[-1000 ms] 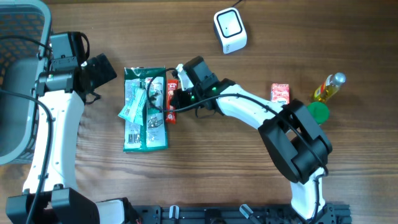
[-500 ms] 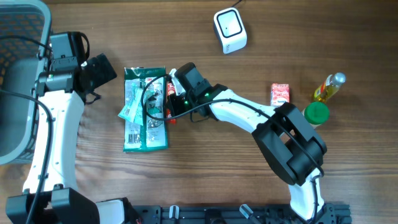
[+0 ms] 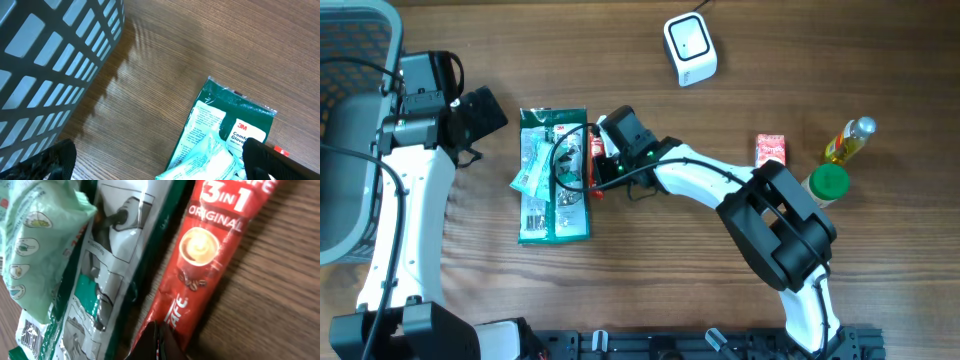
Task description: Scan the item barcode
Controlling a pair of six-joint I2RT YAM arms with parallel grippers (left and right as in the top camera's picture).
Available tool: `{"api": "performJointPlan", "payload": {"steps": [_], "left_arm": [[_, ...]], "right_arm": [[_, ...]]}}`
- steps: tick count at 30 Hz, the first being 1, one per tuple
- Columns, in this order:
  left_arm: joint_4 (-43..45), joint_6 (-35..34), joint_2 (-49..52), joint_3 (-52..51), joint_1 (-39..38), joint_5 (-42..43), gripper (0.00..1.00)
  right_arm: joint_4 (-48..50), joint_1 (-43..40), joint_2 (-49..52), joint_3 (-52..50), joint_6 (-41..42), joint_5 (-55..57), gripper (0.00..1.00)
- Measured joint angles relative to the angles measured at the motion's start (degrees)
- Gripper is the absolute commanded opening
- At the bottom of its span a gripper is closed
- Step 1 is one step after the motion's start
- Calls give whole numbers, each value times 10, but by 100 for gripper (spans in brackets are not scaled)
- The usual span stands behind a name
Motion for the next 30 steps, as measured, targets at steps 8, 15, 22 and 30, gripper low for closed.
{"api": "performJointPlan", "payload": {"steps": [8,15,22,30], "left_arm": [[0,0,0,0,0,0,100],[0,0,0,0,0,0,100],[0,0,0,0,0,0,100],[0,0,0,0,0,0,100]], "right_arm": [[-107,-47,-22,3,10,1,4],[-168,-63,-55,-1,0,12,4],[-172,-66,-188,-5,-14,16,4],[-181,-66,-199,-5,-14,16,4]]}}
